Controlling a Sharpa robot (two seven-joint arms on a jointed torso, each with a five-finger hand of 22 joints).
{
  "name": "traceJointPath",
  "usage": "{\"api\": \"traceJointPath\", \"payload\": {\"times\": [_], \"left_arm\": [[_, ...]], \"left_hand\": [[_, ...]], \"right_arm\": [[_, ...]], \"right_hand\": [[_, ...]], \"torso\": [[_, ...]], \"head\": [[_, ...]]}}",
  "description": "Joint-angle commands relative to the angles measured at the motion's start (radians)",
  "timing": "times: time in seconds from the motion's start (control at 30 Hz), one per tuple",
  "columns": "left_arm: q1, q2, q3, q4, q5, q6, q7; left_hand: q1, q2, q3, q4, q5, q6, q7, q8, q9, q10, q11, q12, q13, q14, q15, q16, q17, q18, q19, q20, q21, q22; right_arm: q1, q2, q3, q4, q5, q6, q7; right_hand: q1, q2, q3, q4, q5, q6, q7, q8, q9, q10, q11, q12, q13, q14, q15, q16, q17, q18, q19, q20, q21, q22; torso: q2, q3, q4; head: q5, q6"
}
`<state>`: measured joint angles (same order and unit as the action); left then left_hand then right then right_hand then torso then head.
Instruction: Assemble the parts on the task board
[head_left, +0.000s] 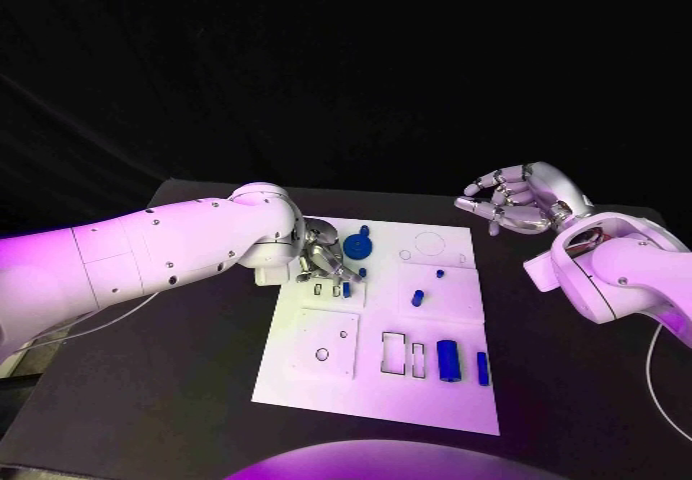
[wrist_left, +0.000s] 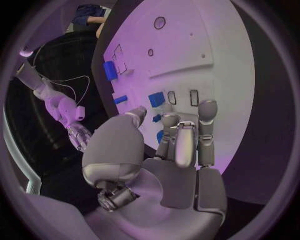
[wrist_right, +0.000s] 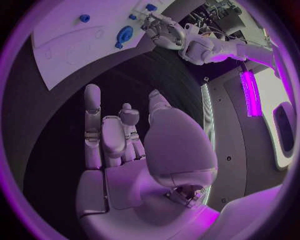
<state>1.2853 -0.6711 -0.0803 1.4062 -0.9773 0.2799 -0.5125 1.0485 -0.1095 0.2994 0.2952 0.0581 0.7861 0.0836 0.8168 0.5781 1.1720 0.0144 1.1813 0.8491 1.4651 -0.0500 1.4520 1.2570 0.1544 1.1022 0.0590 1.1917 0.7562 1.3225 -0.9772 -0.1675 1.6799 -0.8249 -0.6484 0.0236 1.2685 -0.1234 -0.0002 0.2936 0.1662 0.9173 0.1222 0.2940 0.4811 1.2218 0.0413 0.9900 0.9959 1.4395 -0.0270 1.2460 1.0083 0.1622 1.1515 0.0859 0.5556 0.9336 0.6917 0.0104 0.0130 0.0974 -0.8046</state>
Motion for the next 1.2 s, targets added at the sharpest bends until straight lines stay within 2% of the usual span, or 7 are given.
{"api": "traceJointPath", "payload": {"times": [0.03,0.43,0.87,0.97,1.03,1.1,1.2], "left_arm": [[0.001,0.004,0.0,0.0,-0.004,0.032,-0.003],[0.001,0.008,-0.001,0.0,0.004,0.064,-0.005],[0.0,0.015,-0.002,-0.003,0.007,0.068,-0.006],[0.0,0.016,-0.002,-0.003,0.013,0.062,-0.005],[0.0,0.016,-0.003,-0.004,0.021,0.061,-0.005],[0.0,0.016,-0.003,-0.004,0.032,0.063,-0.005],[0.0,0.016,-0.003,-0.005,0.046,0.066,-0.004]], "left_hand": [[-0.008,-0.002,-0.005,-0.001,-0.004,-0.009,-0.001,-0.007,-0.001,-0.007,-0.003,-0.005,-0.002,0.012,0.002,-0.003,-0.001,-0.003,-0.003,0.001,-0.001,-0.001],[0.0,0.004,-0.003,-0.003,-0.004,-0.005,-0.001,-0.006,-0.001,-0.007,-0.003,-0.005,-0.002,0.011,0.003,-0.004,-0.003,-0.002,-0.005,0.002,-0.001,-0.003],[0.011,0.007,-0.002,-0.004,-0.003,-0.002,-0.001,-0.007,-0.001,-0.009,-0.003,-0.006,-0.005,0.01,0.003,-0.005,-0.005,-0.001,-0.009,0.003,-0.003,-0.007],[0.02,0.014,0.001,-0.004,-0.003,0.0,-0.001,-0.008,-0.001,-0.009,-0.003,-0.006,-0.006,0.009,0.003,-0.004,-0.005,-0.001,-0.011,0.004,-0.002,-0.006],[0.041,0.033,0.015,-0.004,-0.003,0.001,-0.002,-0.011,-0.002,-0.01,-0.003,-0.006,-0.008,0.009,0.003,-0.004,-0.005,-0.001,-0.013,0.005,-0.002,-0.006],[0.062,0.039,0.027,-0.006,-0.003,0.002,-0.002,-0.013,-0.002,-0.011,-0.003,-0.006,-0.011,0.008,0.003,-0.004,-0.007,0.0,-0.015,0.005,-0.001,-0.005],[0.082,0.037,0.037,-0.007,-0.003,0.001,-0.001,-0.016,-0.003,-0.017,-0.003,-0.011,-0.021,0.008,0.003,-0.004,-0.008,0.0,-0.018,0.006,-0.001,-0.008]], "right_arm": [[0.0,0.001,0.0,-0.001,-0.008,0.011,0.001],[0.0,0.005,0.0,-0.005,-0.005,0.014,0.002],[0.0,0.007,0.0,-0.007,-0.004,0.017,0.001],[0.0,0.008,0.0,-0.007,-0.004,0.018,0.0],[0.0,0.008,0.0,-0.008,-0.004,0.016,0.001],[0.0,0.008,0.0,-0.009,-0.004,0.015,0.001],[0.0,0.008,0.0,-0.012,-0.003,0.013,0.001]], "right_hand": [[0.009,0.001,-0.006,0.0,-0.002,-0.006,0.002,0.005,0.001,-0.008,0.002,-0.004,-0.001,-0.006,0.001,-0.003,-0.001,0.02,-0.007,-0.001,-0.006,-0.001],[0.01,0.002,-0.007,0.0,-0.002,-0.007,0.002,0.008,0.002,-0.011,0.002,-0.008,-0.006,-0.008,0.001,-0.009,-0.007,0.02,-0.007,-0.001,-0.01,-0.003],[0.011,0.004,-0.007,0.0,-0.002,-0.007,0.001,0.009,0.002,-0.011,0.002,-0.01,-0.008,-0.008,0.001,-0.011,-0.009,0.02,-0.007,-0.001,-0.012,-0.004],[0.011,0.004,-0.007,0.0,-0.002,-0.007,0.001,0.009,0.002,-0.011,0.002,-0.01,-0.008,-0.008,0.001,-0.011,-0.009,0.02,-0.007,-0.001,-0.012,-0.004],[0.01,0.005,-0.007,0.001,-0.002,-0.007,0.001,0.01,0.003,-0.012,0.002,-0.011,-0.009,-0.008,0.001,-0.013,-0.01,0.02,-0.007,-0.001,-0.013,-0.005],[0.01,0.006,-0.007,0.001,-0.002,-0.007,0.001,0.011,0.003,-0.012,0.002,-0.011,-0.01,-0.008,0.001,-0.014,-0.011,0.02,-0.006,-0.001,-0.013,-0.005],[0.01,0.006,-0.007,0.001,-0.002,-0.007,0.001,0.011,0.003,-0.012,0.002,-0.011,-0.01,-0.008,0.001,-0.014,-0.011,0.02,-0.006,-0.001,-0.013,-0.005]], "torso": [[-0.001,0.0001,0.0009],[-0.002,0.0003,-0.0005],[-0.001,0.0003,0.0004],[-0.001,0.0006,0.0003],[-0.002,0.001,0.0002],[-0.002,0.0011,-0.0001],[-0.001,0.0011,-0.001]], "head": [[-0.001,-0.003],[0.0,-0.007],[0.001,-0.007],[0.001,-0.008],[0.002,-0.009],[0.002,-0.01],[0.002,-0.01]]}}
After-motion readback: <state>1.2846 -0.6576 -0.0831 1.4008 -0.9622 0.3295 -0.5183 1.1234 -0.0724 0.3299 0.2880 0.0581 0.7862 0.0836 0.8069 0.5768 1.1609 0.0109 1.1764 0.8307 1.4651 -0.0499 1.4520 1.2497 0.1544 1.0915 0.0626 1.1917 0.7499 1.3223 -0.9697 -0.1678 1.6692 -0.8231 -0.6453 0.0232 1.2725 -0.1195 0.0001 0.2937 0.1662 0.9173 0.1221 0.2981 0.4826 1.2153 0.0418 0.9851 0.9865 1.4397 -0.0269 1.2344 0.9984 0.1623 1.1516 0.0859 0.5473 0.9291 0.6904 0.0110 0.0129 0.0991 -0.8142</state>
